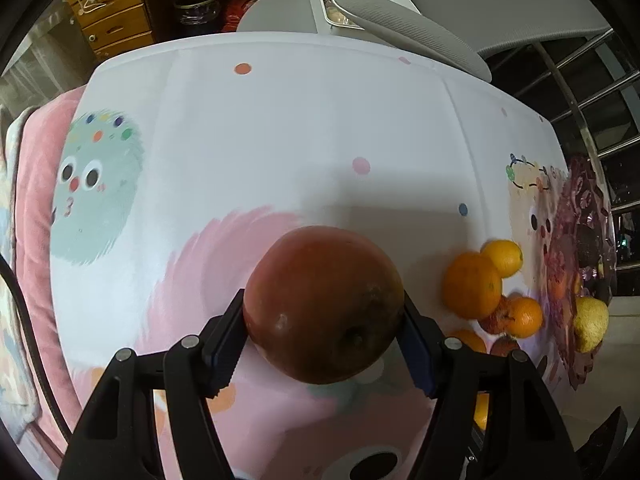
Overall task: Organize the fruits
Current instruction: 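Close the left tool on the red apple while the right tool grasps the mandarin, then lift the apple with the left tool while the right tool lifts the mandarin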
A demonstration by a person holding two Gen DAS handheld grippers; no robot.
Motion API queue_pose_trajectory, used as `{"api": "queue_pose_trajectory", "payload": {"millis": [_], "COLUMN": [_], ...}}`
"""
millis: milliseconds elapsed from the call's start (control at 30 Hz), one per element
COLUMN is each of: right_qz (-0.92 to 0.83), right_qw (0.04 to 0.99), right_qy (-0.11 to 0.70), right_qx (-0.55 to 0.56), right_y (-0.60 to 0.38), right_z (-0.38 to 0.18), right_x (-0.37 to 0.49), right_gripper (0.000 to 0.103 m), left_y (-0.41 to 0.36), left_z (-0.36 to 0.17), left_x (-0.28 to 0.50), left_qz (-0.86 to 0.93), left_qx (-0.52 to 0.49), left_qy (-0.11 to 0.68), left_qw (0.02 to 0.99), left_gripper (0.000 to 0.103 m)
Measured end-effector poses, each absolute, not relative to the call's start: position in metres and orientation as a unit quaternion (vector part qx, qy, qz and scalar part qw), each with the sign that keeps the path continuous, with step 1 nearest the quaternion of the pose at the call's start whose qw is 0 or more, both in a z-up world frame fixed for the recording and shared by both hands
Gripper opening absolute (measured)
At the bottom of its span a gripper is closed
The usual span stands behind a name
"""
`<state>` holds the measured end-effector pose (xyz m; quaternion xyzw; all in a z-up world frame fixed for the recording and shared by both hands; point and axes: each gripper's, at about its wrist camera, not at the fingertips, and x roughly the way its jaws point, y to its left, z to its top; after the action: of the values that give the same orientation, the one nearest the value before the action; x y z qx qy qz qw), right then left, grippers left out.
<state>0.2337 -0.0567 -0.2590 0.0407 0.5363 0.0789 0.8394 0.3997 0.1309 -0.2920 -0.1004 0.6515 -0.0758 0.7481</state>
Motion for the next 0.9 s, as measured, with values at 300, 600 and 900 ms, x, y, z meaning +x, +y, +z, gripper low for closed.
{"api": "queue_pose_trajectory", "payload": {"millis": [300,600,900], "right_qz": [0.097,0.099,0.086], "right_qw": [0.855,0.873,0.89], "right_qy": [0.508,0.475,0.447], "right_qx": [0.037,0.046,0.03], "right_y": [-0.043,-0.036,-0.036], "right_z": [-0.221,-0.176,-0.129], "right_x": [0.221,0.185,0.146], "right_gripper": [0.031,0.031,0.031], "left_y": [0.144,0.154,0.15], "left_z": [-0.255,-0.194,-0.15], "left_x": [0.351,0.289,0.243], "left_qz": [-0.081,-0.091,-0.131], "left_qx": [-0.109,-0.102,-0.111], "left_qy": [0.643,0.62,0.593], "left_qw": [0.754,0.773,0.787], "left_gripper": [0.067,0.067,0.067]}}
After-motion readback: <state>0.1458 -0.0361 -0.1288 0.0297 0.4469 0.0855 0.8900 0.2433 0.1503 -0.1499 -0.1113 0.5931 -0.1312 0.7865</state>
